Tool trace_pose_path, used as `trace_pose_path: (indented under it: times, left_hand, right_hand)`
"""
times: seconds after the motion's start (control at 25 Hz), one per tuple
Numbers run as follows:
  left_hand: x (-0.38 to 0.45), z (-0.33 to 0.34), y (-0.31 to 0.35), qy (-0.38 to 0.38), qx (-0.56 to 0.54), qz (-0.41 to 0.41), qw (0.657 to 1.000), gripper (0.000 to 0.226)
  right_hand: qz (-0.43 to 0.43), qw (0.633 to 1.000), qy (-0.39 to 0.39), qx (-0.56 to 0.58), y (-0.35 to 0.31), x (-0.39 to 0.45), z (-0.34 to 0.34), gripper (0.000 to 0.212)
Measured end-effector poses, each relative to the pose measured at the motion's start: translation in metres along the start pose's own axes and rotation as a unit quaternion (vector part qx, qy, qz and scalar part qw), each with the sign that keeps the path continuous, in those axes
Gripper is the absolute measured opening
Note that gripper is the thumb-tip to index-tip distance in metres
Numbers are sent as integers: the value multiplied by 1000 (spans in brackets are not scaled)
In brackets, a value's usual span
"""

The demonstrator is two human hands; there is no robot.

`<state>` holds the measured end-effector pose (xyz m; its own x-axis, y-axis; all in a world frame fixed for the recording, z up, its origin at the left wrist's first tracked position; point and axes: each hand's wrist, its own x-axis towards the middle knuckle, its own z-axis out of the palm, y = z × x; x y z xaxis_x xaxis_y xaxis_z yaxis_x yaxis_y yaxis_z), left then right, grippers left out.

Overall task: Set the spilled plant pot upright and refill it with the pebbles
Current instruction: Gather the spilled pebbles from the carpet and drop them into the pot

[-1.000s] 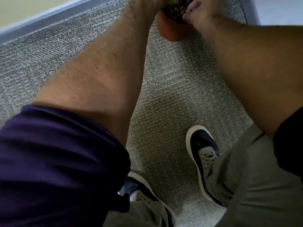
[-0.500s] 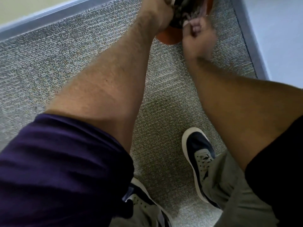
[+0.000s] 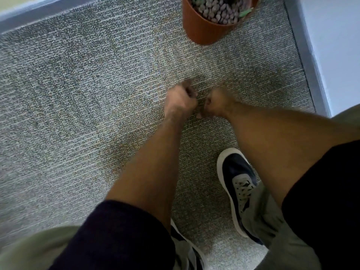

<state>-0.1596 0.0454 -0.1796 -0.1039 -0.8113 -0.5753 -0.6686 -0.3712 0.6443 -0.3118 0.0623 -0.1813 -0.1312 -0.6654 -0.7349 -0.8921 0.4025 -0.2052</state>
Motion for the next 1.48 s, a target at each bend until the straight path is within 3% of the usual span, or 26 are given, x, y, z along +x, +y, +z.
trace_pose_path:
  times: [0.16,0.48,0.6,0.68,0.84,0.92,1.0,1.04,1.16,1.28,1.36,1.48]
  left_hand:
    - [-26,42,-19,-46,64,5,997,23]
    - [-32,53,-26,-56,96,47,993,22]
    - [-24,38,-15,-27,50,42,997,22]
    - [-13,19,4,27,5,40,999,24]
    - [14,-40,58,128,-51,74,988,48]
    - [27,-70,81,146,16,148,978,62]
    - [39,-93,98,130,149,217,956,70]
    - [44,-101,103,115,207,234,943,69]
    - [51,-106,108,56,329,252,908,62]
    - [48,-98,105,23,379,248,891,68]
    - [47,-96,103,36,398,241,885,68]
    - [44,-99,99,32,424,248,870,72]
  right_hand:
    - [-36,995,57,-69,-1,3,11,14]
    - [-35,998,52,-19,-3,2,15,4]
    - [-17,990,114,82,-10,3,4,4]
    - [-26,963,193,185,-21,1,-12,6]
    - [-136,882,345,290,-48,1,-54,12]
    - [-175,826,448,293,-58,6,-75,13]
    - [-156,768,532,320,-61,16,-95,14]
    - [-129,759,546,331,-60,21,-104,17]
    - [-56,818,481,310,-53,44,-117,17]
    - [-43,871,428,237,-50,50,-118,16]
    - [-52,885,408,219,-50,46,-118,13]
    - [-108,876,410,229,-45,43,-112,25]
